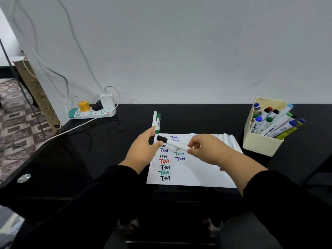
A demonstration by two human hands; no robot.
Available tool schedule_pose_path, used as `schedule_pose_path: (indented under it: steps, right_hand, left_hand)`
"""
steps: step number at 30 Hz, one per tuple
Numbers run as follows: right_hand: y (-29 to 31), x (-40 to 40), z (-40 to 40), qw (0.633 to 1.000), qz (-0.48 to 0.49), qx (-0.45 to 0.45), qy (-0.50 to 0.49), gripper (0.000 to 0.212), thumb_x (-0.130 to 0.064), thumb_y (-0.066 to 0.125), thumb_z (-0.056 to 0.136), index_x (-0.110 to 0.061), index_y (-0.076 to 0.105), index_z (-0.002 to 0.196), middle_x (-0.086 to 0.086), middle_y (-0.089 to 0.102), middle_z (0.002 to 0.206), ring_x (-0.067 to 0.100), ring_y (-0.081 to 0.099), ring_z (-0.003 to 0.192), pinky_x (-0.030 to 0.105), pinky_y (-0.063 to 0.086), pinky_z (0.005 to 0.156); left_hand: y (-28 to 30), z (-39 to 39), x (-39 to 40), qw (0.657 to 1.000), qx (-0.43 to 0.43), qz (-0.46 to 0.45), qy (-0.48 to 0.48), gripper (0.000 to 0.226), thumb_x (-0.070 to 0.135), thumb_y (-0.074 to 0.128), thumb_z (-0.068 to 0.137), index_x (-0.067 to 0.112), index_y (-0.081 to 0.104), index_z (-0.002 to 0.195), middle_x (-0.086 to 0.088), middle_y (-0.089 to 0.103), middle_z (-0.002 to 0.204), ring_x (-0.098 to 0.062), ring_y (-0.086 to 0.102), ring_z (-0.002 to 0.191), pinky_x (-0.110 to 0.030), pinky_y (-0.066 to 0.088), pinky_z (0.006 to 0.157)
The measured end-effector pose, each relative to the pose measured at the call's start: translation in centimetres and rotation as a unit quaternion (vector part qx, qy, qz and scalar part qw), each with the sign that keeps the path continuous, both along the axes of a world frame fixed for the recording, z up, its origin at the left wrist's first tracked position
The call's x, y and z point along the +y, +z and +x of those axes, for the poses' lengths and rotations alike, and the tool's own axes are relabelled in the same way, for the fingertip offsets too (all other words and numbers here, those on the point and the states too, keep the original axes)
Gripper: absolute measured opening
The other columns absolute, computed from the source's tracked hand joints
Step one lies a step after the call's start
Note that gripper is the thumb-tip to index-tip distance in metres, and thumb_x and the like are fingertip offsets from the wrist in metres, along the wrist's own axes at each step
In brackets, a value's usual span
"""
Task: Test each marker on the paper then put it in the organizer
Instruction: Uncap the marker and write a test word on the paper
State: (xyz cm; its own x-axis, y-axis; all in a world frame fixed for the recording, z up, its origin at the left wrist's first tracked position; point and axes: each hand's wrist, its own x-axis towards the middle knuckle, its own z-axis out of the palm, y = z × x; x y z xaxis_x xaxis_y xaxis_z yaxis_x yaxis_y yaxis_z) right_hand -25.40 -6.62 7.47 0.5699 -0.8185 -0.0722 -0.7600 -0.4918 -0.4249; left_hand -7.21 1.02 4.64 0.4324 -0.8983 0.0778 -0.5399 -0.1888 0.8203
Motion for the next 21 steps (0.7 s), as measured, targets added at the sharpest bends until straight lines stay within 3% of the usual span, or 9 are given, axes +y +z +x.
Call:
schedule_pose_path:
  steps: [3, 5, 6, 8, 10, 12, 14, 16, 21]
  right_hand:
    - [-2.0, -0.2, -0.8, 0.995, -0.025, 0.026, -0.094, 0.015, -0.026, 0.051, 0.091, -0.012, 0.058, 0.091, 0.004, 0.061, 0.085, 0.018, 0.052, 0.069, 0.025, 0.04, 0.056]
    - [-3.0, -0.8, -1.5, 0.988, -0.033, 0.047, -0.146, 0.023, -0.025, 0.05, 0.09, -0.011, 0.047, 0.072, 0.003, 0.051, 0.069, 0.019, 0.048, 0.062, 0.024, 0.031, 0.048]
    - [-3.6, -1.3, -1.8, 0.984, -0.031, 0.054, -0.165, 0.03, -0.024, 0.05, 0.09, -0.011, 0.042, 0.065, 0.003, 0.049, 0.065, 0.021, 0.051, 0.064, 0.024, 0.034, 0.049]
    - [-4.3, -2.2, -2.1, 0.979, -0.039, 0.076, -0.183, 0.033, -0.023, 0.05, 0.09, -0.01, 0.041, 0.06, 0.01, 0.06, 0.081, 0.029, 0.06, 0.094, 0.029, 0.047, 0.075]
    - [-4.7, -3.2, -2.1, 0.969, -0.084, 0.148, -0.179, 0.022, -0.024, 0.047, 0.091, -0.007, 0.053, 0.079, 0.015, 0.056, 0.12, 0.028, 0.044, 0.126, 0.033, 0.034, 0.105]
    - [-5.1, -4.2, -2.1, 0.957, -0.126, 0.209, -0.155, 0.031, -0.022, 0.043, 0.092, -0.007, 0.05, 0.118, 0.012, 0.046, 0.132, 0.027, 0.035, 0.131, 0.035, 0.023, 0.114]
    - [-5.6, -5.0, -2.2, 0.952, -0.136, 0.23, -0.152, 0.045, -0.021, 0.04, 0.093, -0.007, 0.038, 0.135, 0.011, 0.04, 0.138, 0.027, 0.032, 0.134, 0.036, 0.019, 0.116]
    - [-6.4, -5.6, -2.2, 0.939, -0.161, 0.267, -0.145, 0.054, -0.025, 0.038, 0.093, -0.005, 0.029, 0.142, 0.013, 0.031, 0.147, 0.029, 0.025, 0.139, 0.038, 0.014, 0.117]
    - [-6.6, -5.5, -2.4, 0.932, -0.169, 0.289, -0.136, 0.053, -0.016, 0.036, 0.089, -0.002, 0.032, 0.14, 0.017, 0.029, 0.148, 0.031, 0.023, 0.139, 0.038, 0.012, 0.118]
  left_hand:
    - [-2.1, 0.3, -0.2, 0.986, -0.113, 0.124, 0.017, 0.064, 0.037, 0.047, 0.096, 0.019, 0.016, 0.15, -0.001, 0.018, 0.156, -0.021, 0.016, 0.143, -0.035, 0.02, 0.113]
    - [-3.8, 0.8, -0.2, 0.961, -0.199, 0.192, 0.02, 0.064, 0.042, 0.036, 0.098, 0.016, 0.011, 0.151, -0.005, 0.007, 0.158, -0.024, 0.004, 0.146, -0.042, 0.009, 0.117]
    - [-4.4, 0.9, -0.2, 0.948, -0.232, 0.216, 0.02, 0.063, 0.044, 0.032, 0.098, 0.016, 0.01, 0.151, -0.006, 0.005, 0.158, -0.025, 0.002, 0.146, -0.043, 0.006, 0.117]
    - [-5.1, 1.0, 0.0, 0.931, -0.279, 0.237, 0.019, 0.061, 0.045, 0.025, 0.098, 0.016, 0.011, 0.151, -0.007, 0.003, 0.158, -0.025, 0.002, 0.146, -0.042, 0.005, 0.117]
    - [-5.5, 0.8, 0.0, 0.926, -0.298, 0.23, 0.02, 0.059, 0.045, 0.023, 0.099, 0.019, 0.012, 0.151, -0.006, 0.003, 0.158, -0.025, 0.002, 0.146, -0.041, 0.005, 0.117]
    - [-5.6, 0.7, 0.0, 0.928, -0.296, 0.226, 0.025, 0.058, 0.044, 0.022, 0.099, 0.02, 0.012, 0.151, -0.005, 0.003, 0.159, -0.023, 0.002, 0.146, -0.04, 0.004, 0.117]
    - [-5.6, 0.7, 0.0, 0.927, -0.299, 0.224, 0.03, 0.058, 0.044, 0.023, 0.098, 0.021, 0.013, 0.151, -0.004, 0.003, 0.159, -0.022, 0.002, 0.146, -0.04, 0.003, 0.118]
    - [-5.7, 0.7, 0.0, 0.927, -0.301, 0.222, 0.032, 0.058, 0.044, 0.022, 0.098, 0.021, 0.012, 0.151, -0.004, 0.003, 0.159, -0.022, 0.002, 0.146, -0.04, 0.003, 0.118]
    - [-5.7, 0.6, 0.1, 0.927, -0.298, 0.226, 0.033, 0.058, 0.044, 0.022, 0.098, 0.022, 0.012, 0.151, -0.003, 0.002, 0.159, -0.021, 0.002, 0.146, -0.039, 0.003, 0.118]
